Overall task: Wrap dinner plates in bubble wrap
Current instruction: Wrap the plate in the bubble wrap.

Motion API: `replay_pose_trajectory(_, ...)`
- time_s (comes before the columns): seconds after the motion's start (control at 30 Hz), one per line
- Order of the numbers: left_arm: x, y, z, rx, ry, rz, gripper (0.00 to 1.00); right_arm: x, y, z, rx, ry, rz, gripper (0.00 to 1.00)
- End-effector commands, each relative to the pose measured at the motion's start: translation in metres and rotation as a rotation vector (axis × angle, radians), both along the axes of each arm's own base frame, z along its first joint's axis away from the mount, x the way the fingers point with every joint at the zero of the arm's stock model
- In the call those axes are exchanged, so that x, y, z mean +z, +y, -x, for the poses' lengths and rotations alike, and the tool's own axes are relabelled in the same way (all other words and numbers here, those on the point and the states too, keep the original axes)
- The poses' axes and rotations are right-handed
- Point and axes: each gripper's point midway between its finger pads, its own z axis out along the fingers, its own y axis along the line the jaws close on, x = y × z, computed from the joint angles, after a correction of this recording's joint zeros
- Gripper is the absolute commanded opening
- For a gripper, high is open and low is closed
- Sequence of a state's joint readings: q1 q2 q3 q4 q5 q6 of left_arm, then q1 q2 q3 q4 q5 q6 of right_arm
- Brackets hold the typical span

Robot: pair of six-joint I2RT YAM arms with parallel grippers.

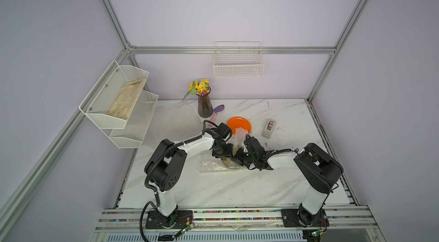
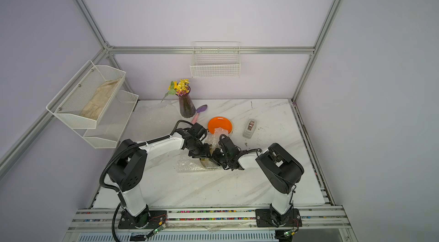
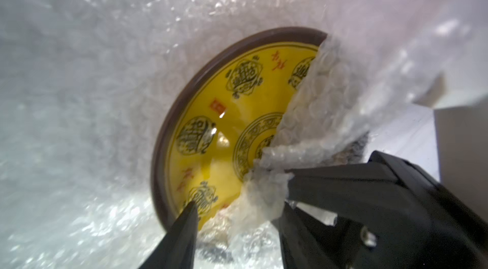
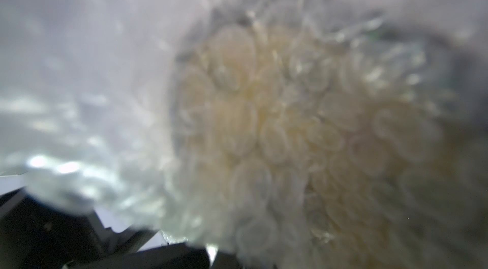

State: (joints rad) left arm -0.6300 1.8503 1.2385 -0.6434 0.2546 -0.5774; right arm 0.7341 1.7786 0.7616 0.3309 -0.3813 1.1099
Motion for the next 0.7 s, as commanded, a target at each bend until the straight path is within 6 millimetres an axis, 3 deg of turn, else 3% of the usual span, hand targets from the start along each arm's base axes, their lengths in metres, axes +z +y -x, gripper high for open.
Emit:
replay_pose_trajectory(0.0,0.023,-0.027,-0.021,-0.048,-0.069,0.100,0.44,-0.026,-0.016,0.012,-0.033,0.078,0.088,0.00)
replay_pose_trajectory(0.07,0.024,-0.031,-0.023,-0.055,-0.076,0.118,0.39,-0.024,-0.016,0.012,-0.031,0.075,0.088,0.00)
replay_pose_trajectory(0.13,0.021,-0.033,-0.023,-0.062,-0.060,0.119,0.27,-0.022,-0.016,0.012,-0.026,0.073,0.091,0.00)
replay_pose_trajectory(0.27,0.010,-0.011,-0.024,0.002,-0.067,0.002,0.09,-0.012,-0.018,0.013,-0.021,0.061,0.100,0.00)
replay_pose_trajectory(0.43,0.002,0.020,-0.024,0.070,-0.080,-0.152,0.07,0.008,-0.030,0.011,-0.049,0.017,0.132,0.29)
replay_pose_trajectory(0.67,-0.006,0.040,-0.018,0.124,-0.073,-0.234,0.07,-0.002,-0.036,0.016,-0.040,0.034,0.159,0.31)
